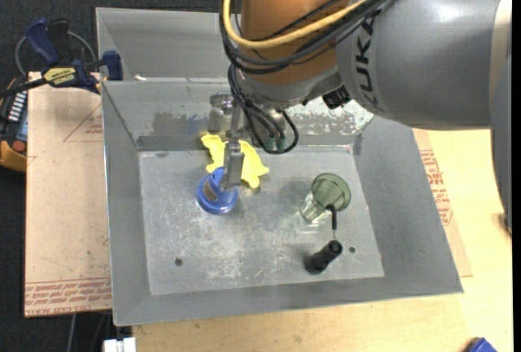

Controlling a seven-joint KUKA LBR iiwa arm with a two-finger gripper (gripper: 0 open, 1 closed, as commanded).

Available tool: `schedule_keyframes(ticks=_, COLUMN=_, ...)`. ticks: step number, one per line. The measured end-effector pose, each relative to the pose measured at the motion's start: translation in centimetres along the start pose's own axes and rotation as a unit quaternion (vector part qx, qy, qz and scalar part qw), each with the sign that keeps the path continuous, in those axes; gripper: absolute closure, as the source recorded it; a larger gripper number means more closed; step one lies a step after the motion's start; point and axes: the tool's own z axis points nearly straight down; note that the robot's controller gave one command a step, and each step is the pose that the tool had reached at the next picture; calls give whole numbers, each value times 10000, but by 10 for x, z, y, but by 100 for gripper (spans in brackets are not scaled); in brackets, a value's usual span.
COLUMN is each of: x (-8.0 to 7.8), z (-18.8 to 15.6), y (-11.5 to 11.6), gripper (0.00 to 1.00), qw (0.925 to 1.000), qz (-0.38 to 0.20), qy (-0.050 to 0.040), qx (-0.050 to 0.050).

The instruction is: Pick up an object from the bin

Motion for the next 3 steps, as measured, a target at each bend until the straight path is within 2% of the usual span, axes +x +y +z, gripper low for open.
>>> schedule_keyframes(ticks=1, x=12, z=-56, y=-10, gripper=0, qw=9999, qz=-82, qy=100, qx=27)
schedule_keyframes(ticks=2, x=-43, z=-108, y=-44, gripper=0, qw=9998, qz=216, qy=-33, qx=-8)
schedule_keyframes(ticks=3, x=-35, z=-8, y=-33, gripper=0, qw=9973, qz=-732, qy=25, qx=0)
